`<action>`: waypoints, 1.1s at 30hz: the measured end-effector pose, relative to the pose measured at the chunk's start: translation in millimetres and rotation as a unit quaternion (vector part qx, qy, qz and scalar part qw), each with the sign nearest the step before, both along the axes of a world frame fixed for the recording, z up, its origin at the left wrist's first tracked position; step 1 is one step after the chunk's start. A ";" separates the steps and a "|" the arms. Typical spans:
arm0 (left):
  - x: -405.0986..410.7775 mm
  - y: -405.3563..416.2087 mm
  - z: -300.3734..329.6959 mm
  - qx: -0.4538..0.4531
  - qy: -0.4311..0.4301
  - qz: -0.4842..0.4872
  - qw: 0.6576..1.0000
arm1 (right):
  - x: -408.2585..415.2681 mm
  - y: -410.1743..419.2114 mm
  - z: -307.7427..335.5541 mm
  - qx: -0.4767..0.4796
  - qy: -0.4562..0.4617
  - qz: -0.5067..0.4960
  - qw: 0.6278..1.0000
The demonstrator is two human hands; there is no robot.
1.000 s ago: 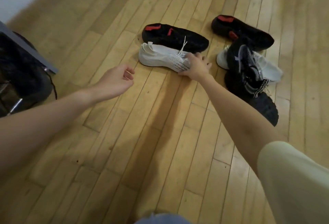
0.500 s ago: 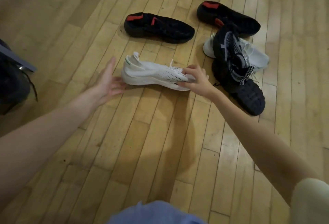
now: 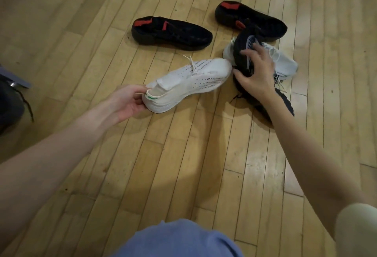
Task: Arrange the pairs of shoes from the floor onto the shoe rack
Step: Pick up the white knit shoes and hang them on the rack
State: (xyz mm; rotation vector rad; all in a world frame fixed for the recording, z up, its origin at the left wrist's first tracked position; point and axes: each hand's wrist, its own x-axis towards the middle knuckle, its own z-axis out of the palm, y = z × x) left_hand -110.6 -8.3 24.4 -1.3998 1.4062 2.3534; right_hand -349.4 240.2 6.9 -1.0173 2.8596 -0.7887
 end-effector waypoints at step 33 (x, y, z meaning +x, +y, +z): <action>33.3 -34.7 13.5 0.076 0.067 0.212 0.972 | -61.5 -107.0 -24.5 0.181 -0.116 -0.140 0.967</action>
